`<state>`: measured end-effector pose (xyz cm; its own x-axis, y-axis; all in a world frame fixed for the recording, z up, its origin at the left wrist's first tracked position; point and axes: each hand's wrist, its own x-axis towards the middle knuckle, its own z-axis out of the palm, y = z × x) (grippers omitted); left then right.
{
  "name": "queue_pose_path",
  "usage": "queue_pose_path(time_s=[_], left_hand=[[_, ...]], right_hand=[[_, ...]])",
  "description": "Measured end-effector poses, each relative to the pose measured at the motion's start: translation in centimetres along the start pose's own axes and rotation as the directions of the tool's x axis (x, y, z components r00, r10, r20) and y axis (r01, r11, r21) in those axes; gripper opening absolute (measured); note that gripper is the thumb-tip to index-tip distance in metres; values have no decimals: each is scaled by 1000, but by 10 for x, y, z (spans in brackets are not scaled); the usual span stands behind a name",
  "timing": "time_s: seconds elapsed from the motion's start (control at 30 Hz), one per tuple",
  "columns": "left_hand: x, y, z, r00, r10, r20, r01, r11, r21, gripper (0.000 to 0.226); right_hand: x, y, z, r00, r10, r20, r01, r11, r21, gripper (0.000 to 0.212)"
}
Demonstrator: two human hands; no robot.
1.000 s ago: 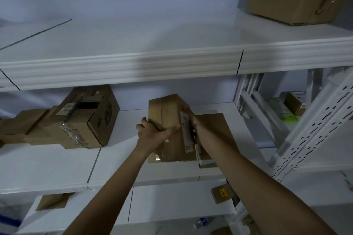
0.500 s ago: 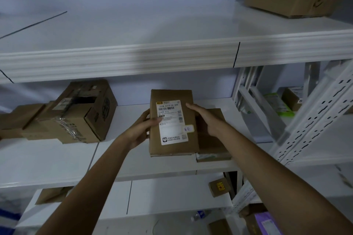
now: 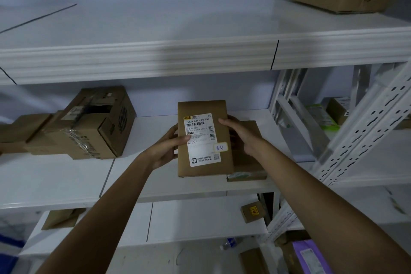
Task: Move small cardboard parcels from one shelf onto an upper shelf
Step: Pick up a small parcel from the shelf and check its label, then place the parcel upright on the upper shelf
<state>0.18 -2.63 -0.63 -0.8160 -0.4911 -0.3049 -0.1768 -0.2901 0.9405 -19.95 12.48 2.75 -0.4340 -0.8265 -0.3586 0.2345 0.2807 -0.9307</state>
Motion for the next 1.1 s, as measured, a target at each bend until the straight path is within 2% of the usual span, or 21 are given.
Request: queue_pose_path(time_s=[0.23, 0.43, 0.57, 0.63, 0.7, 0.77, 0.93, 1.1], left_hand=[[-8, -8, 1, 996, -1, -89, -7, 996, -93, 86], [-16, -9, 15, 992, 28, -119, -42, 993, -115, 89], [-26, -18, 18, 997, 5, -76, -14, 992, -127, 95], [-36, -24, 19, 998, -22, -59, 15, 993, -117, 106], [-48, -29, 19, 998, -34, -53, 29, 994, -101, 115], [-59, -31, 18, 998, -26, -58, 20, 995, -96, 118], [-91, -36, 4, 999, -2, -50, -3, 996, -93, 118], [-152, -41, -38, 997, 58, -42, -63, 991, -115, 106]], right_hand=[[-6, 9, 0, 1000, -21, -16, 22, 1000, 20, 40], [-15, 14, -11, 989, 11, 147, -12, 1000, 9, 68], [-17, 19, -16, 987, -13, 157, 14, 1000, 0, 80], [-20, 23, -14, 986, -16, 164, 22, 999, -33, 78], [-27, 28, -10, 987, -5, 163, 17, 997, -72, 67], [-35, 36, -5, 985, 31, 167, -24, 999, -45, 60], [-54, 46, 22, 984, 54, 170, -55, 998, 6, 65], [-81, 49, 86, 979, 21, 204, -29, 999, 39, 66]])
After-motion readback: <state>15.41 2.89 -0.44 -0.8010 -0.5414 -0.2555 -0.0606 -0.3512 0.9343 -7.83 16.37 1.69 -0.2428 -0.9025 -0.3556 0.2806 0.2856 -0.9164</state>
